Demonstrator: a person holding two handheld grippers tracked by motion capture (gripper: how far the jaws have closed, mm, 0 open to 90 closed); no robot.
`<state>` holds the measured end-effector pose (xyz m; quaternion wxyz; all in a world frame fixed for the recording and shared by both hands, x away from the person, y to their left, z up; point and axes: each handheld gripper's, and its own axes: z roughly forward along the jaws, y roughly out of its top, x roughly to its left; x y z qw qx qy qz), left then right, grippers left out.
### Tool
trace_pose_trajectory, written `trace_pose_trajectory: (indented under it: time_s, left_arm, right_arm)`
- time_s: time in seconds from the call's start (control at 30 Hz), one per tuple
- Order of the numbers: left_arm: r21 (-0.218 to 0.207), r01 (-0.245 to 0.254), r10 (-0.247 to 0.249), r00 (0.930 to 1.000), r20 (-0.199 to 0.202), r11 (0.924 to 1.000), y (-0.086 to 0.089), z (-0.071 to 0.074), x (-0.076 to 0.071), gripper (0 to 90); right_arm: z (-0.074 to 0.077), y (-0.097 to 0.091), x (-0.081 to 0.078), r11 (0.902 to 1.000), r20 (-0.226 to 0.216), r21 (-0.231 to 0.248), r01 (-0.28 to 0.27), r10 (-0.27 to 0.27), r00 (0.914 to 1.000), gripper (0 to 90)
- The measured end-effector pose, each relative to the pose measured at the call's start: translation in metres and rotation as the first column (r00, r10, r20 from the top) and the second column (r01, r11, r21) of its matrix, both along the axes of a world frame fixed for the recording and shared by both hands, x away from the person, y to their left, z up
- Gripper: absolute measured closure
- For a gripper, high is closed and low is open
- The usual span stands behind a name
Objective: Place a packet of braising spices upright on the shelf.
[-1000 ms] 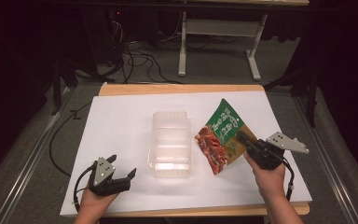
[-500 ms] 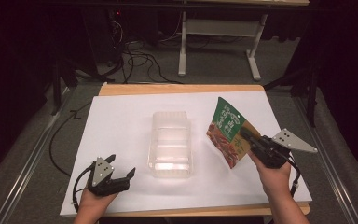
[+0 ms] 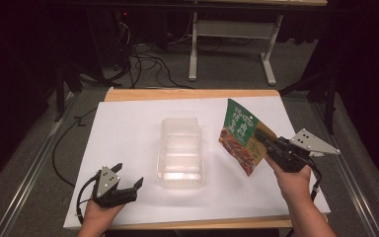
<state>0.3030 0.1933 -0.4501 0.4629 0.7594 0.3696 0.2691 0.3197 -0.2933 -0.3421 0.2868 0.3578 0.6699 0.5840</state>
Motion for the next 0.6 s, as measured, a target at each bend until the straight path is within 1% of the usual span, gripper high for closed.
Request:
trace_pose_trajectory:
  time_s: [0.1, 0.17, 0.33, 0.47, 0.5, 0.6]
  left_arm:
    - [-0.003, 0.001, -0.001, 1.0000, 0.000, 1.0000, 0.000, 0.000, 0.000, 15.2]
    - [-0.004, 0.001, -0.001, 1.0000, 0.000, 1.0000, 0.000, 0.000, 0.000, 15.2]
    - [0.003, 0.006, -0.006, 1.0000, -0.002, 1.0000, -0.001, -0.001, 0.000, 15.2]
    - [0.001, 0.005, -0.005, 1.0000, -0.001, 1.0000, 0.000, -0.001, -0.001, 15.2]
    - [0.002, 0.002, -0.002, 1.0000, 0.001, 1.0000, 0.000, -0.001, -0.001, 15.2]
    - [0.003, 0.000, 0.000, 1.0000, 0.001, 1.0000, 0.001, 0.000, -0.001, 15.2]
  right_arm:
    - [0.008, 0.005, 0.002, 0.9996, 0.011, 0.015, -0.025, 0.025, 0.9996, 90.0]
    - [0.010, 0.006, 0.002, 0.9994, 0.013, 0.013, -0.031, 0.031, 0.9994, 90.0]
    - [0.019, 0.017, 0.006, 0.9980, 0.024, 0.016, -0.061, 0.061, 0.9978, 90.0]
    - [0.023, 0.023, 0.009, 0.9968, 0.033, 0.015, -0.078, 0.078, 0.9965, 90.0]
    - [0.026, 0.027, 0.011, 0.9955, 0.035, 0.018, -0.093, 0.092, 0.9951, 90.0]
    - [0.028, 0.031, 0.012, 0.9945, 0.041, 0.021, -0.102, 0.102, 0.9940, 90.0]
